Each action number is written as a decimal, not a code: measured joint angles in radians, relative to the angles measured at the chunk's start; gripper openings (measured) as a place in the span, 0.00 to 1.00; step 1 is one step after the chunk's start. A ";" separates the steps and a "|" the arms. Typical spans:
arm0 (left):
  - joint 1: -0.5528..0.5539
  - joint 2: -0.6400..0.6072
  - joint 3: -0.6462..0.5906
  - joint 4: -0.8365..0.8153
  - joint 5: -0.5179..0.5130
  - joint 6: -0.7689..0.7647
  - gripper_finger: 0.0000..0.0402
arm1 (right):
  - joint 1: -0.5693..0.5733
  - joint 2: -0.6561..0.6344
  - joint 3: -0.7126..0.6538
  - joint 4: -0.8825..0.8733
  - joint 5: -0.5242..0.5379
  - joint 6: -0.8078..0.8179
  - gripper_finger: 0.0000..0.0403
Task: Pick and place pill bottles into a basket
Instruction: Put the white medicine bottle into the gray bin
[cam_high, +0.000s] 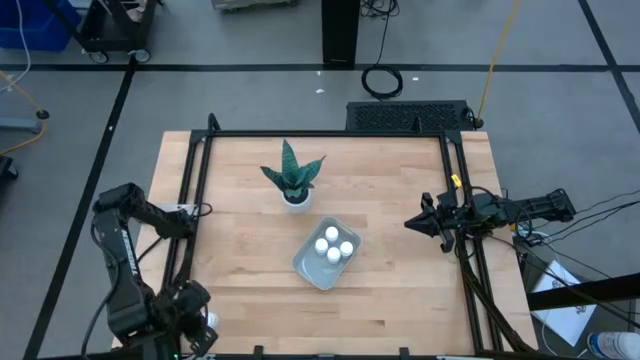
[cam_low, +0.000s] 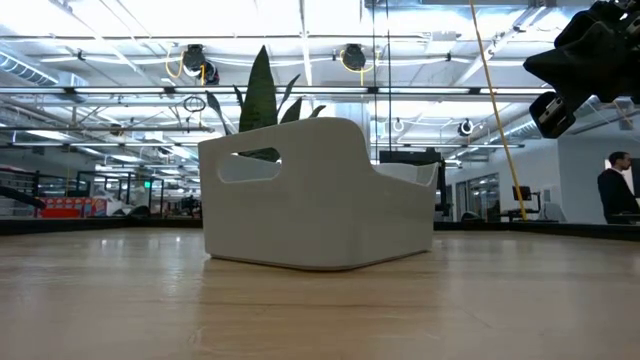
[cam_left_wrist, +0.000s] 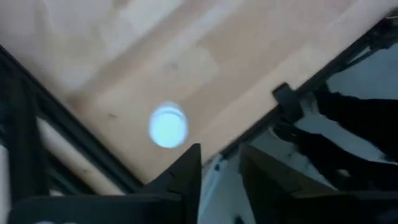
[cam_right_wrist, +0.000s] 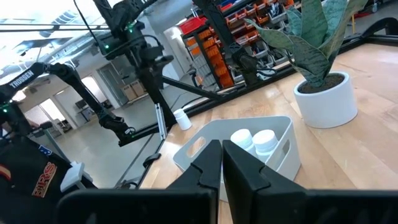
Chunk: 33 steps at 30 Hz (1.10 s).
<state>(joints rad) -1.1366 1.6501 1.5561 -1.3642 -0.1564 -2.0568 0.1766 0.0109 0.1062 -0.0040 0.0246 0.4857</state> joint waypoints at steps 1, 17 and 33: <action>0.000 0.000 -0.015 0.032 0.000 -0.015 0.31 | 0.000 0.000 0.000 0.000 0.000 0.000 0.02; 0.004 0.000 -0.160 0.199 0.075 -0.104 0.80 | 0.000 0.000 0.000 0.000 0.000 0.000 0.02; 0.003 0.000 -0.299 0.278 0.104 -0.094 0.73 | 0.000 0.000 0.000 0.000 0.000 0.000 0.02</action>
<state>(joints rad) -1.1332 1.6501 1.2572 -1.0866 -0.0523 -2.1512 0.1764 0.0109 0.1062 -0.0040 0.0250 0.4858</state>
